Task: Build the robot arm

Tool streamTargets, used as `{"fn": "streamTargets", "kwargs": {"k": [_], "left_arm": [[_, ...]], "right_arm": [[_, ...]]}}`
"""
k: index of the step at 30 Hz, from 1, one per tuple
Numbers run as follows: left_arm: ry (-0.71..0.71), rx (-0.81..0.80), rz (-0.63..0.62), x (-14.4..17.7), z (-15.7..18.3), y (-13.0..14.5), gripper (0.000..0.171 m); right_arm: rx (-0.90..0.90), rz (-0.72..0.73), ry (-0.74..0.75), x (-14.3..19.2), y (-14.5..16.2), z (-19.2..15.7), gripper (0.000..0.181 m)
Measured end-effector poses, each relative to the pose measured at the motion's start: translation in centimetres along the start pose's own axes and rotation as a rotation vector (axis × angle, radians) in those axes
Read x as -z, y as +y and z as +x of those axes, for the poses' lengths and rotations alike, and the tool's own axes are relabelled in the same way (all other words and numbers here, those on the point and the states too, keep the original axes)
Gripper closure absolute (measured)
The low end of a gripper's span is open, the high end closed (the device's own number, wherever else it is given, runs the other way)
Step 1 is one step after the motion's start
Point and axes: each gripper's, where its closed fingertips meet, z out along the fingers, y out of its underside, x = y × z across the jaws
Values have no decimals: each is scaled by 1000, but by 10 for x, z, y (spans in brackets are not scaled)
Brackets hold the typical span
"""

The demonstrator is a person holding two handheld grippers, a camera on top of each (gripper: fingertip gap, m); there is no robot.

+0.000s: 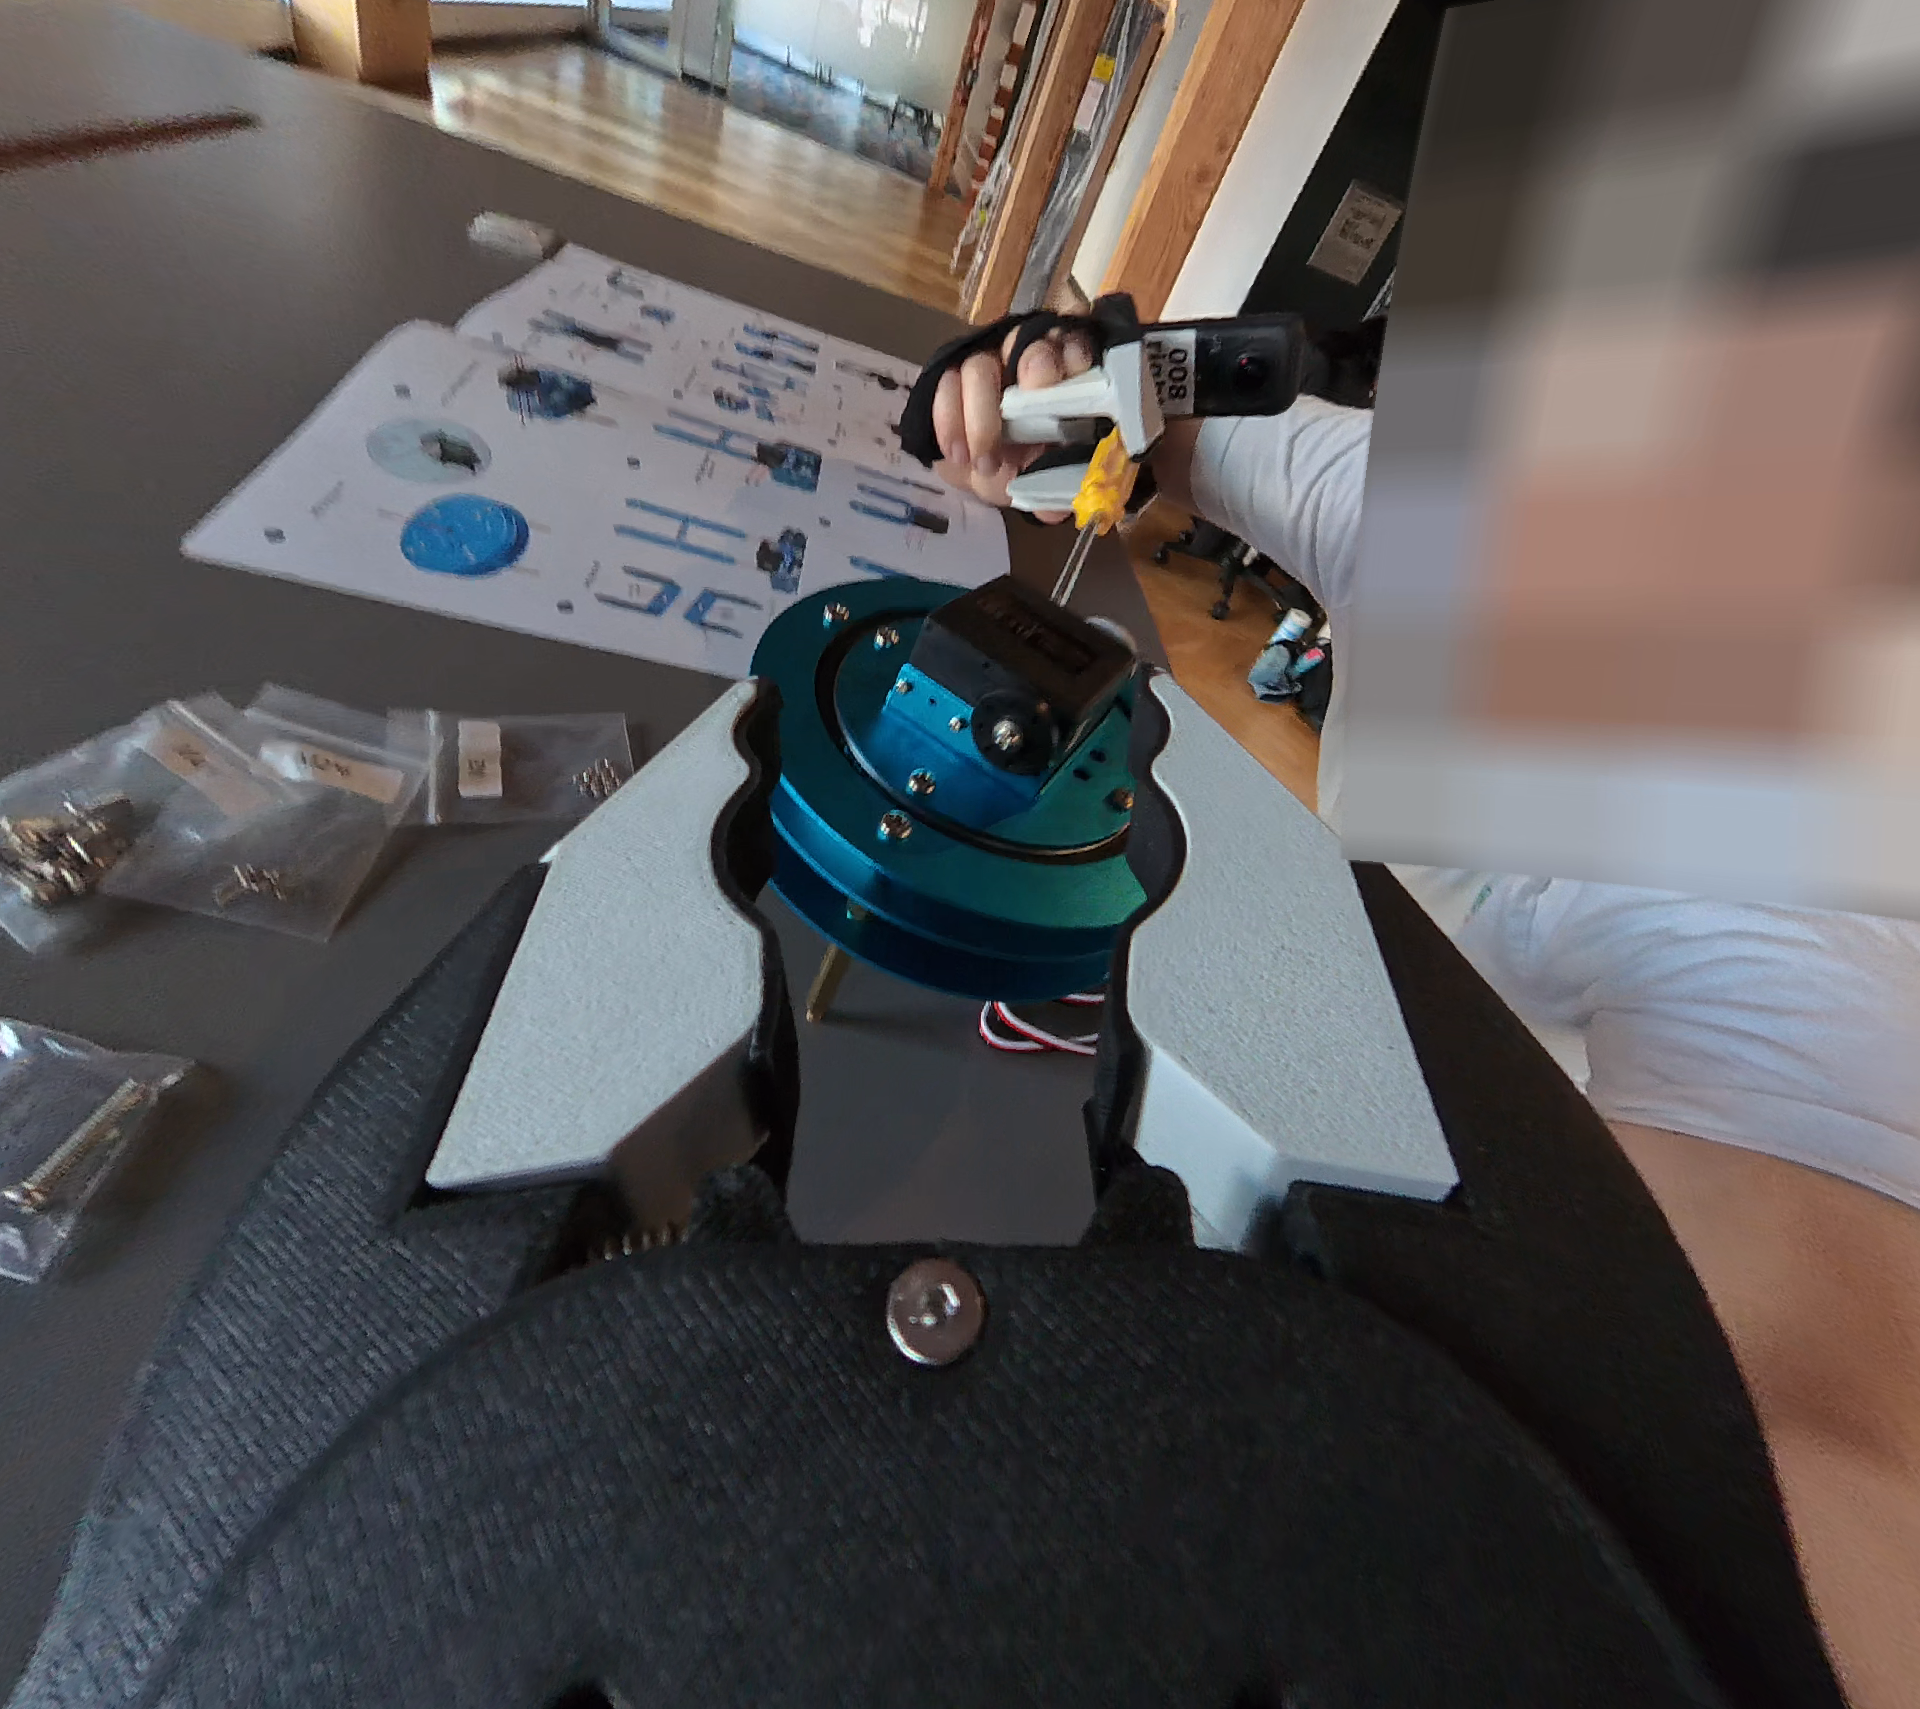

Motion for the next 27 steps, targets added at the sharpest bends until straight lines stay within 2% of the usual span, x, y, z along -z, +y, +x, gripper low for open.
{"fn": "streamTargets", "kwargs": {"k": [5, 12, 22, 27], "left_arm": [[0, -66, 35, 3, 8, -10, 109], [-5, -74, 2, -1, 7, -6, 111], [0, -90, 37, 0, 8, -12, 111], [-21, -105, 103, 5, 8, -22, 110]], "right_arm": [[-38, -3, 11, 1, -2, 3, 166], [-65, -27, 21, -1, 3, 5, 166], [-113, -4, 27, 1, -3, 10, 166], [-114, -3, 29, 4, -4, 13, 166]]}}
